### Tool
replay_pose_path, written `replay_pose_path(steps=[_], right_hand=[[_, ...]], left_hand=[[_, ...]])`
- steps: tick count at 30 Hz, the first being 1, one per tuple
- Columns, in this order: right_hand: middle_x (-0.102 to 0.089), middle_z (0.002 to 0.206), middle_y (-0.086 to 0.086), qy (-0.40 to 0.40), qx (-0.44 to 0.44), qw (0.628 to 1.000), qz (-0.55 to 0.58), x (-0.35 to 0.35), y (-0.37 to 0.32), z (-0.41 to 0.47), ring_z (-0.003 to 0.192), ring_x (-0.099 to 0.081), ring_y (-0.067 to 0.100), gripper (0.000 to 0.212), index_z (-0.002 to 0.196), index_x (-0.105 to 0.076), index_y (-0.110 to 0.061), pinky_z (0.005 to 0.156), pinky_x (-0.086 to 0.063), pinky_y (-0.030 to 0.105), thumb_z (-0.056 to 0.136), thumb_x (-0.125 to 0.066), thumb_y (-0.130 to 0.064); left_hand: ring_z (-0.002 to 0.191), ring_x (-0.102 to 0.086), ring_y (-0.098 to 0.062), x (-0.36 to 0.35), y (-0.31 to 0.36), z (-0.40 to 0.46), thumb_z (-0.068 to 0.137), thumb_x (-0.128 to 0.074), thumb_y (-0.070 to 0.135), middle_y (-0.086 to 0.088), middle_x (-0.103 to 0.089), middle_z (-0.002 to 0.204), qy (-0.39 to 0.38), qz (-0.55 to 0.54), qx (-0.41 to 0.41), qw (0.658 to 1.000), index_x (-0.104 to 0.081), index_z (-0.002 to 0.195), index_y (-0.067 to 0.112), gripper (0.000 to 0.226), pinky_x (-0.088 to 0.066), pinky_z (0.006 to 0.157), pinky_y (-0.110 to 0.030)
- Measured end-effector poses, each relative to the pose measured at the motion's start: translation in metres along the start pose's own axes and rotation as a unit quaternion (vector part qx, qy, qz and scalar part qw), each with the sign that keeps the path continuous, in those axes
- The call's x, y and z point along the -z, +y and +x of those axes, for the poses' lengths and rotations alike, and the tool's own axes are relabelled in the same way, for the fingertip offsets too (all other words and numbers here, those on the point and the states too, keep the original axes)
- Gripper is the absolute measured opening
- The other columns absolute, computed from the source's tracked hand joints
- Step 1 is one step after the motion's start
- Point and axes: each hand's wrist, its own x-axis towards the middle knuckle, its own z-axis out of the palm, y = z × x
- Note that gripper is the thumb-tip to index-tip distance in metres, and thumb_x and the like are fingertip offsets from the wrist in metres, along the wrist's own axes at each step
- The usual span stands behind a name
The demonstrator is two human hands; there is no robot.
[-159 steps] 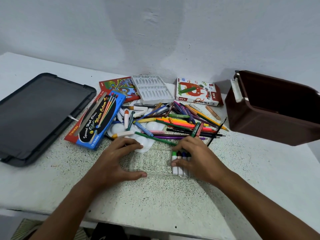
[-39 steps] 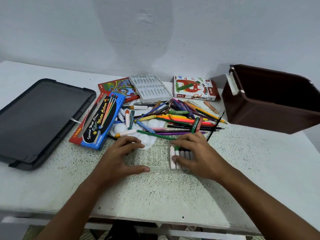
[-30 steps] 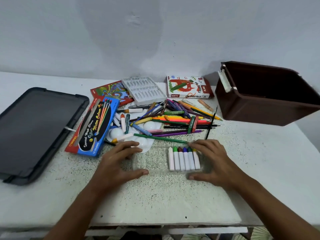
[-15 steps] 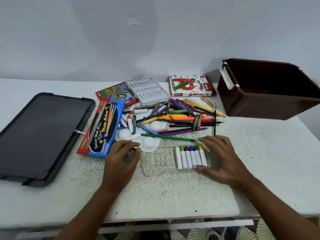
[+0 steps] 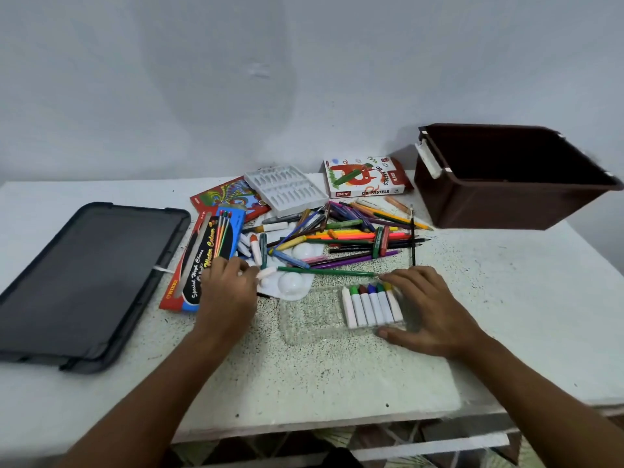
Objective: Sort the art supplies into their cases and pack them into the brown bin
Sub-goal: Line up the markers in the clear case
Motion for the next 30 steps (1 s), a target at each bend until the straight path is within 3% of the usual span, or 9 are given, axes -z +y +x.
replay_pose_path(steps=[8,11,14,18,30], right_hand=[[-0.049,0.13,-0.008,-0.005,0.008,1.0,-0.002,-0.002,0.002,0.002,0.118,-0.039,0.015,0.085,0.139,-0.042,-0.027,0.095,-0.04,0.039,0.073,-0.053,-0.079],[-0.049,0.13,-0.008,-0.007,0.006,1.0,0.0,-0.002,0.002,0.002,0.118,-0.038,0.012,0.085,0.139,-0.041,-0.028,0.095,-0.039,0.037,0.073,-0.052,-0.079],[-0.048,0.129,-0.009,-0.009,0.002,1.0,0.007,-0.003,0.003,0.002,0.117,-0.037,0.012,0.085,0.139,-0.04,-0.029,0.094,-0.039,0.036,0.072,-0.052,-0.08],[-0.048,0.128,-0.01,-0.013,0.001,1.0,0.009,-0.003,0.005,0.002,0.117,-0.038,0.013,0.085,0.14,-0.039,-0.031,0.094,-0.04,0.037,0.072,-0.054,-0.079],[-0.048,0.129,-0.007,-0.015,0.006,1.0,0.02,-0.002,0.005,0.003,0.118,-0.036,0.012,0.085,0.14,-0.038,-0.031,0.093,-0.034,0.034,0.071,-0.053,-0.079]], left_hand=[[0.077,-0.053,-0.031,0.007,-0.001,0.007,0.084,-0.057,0.001,-0.02,-0.063,0.085,0.042,-0.048,-0.039,0.997,-0.069,0.097,-0.003,0.018,-0.044,0.063,-0.042],[0.078,-0.057,-0.031,0.018,0.017,0.013,0.084,-0.06,0.002,-0.019,-0.064,0.087,0.068,-0.085,-0.109,0.988,-0.069,0.096,-0.004,0.016,-0.048,0.063,-0.041],[0.08,-0.06,-0.027,0.022,0.042,0.014,0.081,-0.068,0.006,-0.015,-0.066,0.089,0.032,-0.114,-0.189,0.975,-0.069,0.095,0.0,0.014,-0.052,0.065,-0.034],[0.08,-0.062,-0.021,0.019,0.067,0.013,0.074,-0.076,0.009,-0.01,-0.066,0.09,-0.048,-0.143,-0.22,0.964,-0.07,0.095,0.006,0.022,-0.053,0.061,-0.028],[0.093,-0.061,-0.025,0.02,0.079,0.02,0.074,-0.074,-0.005,-0.012,-0.063,0.1,-0.083,-0.209,-0.263,0.938,-0.071,0.098,0.004,0.026,-0.056,0.068,-0.035]])
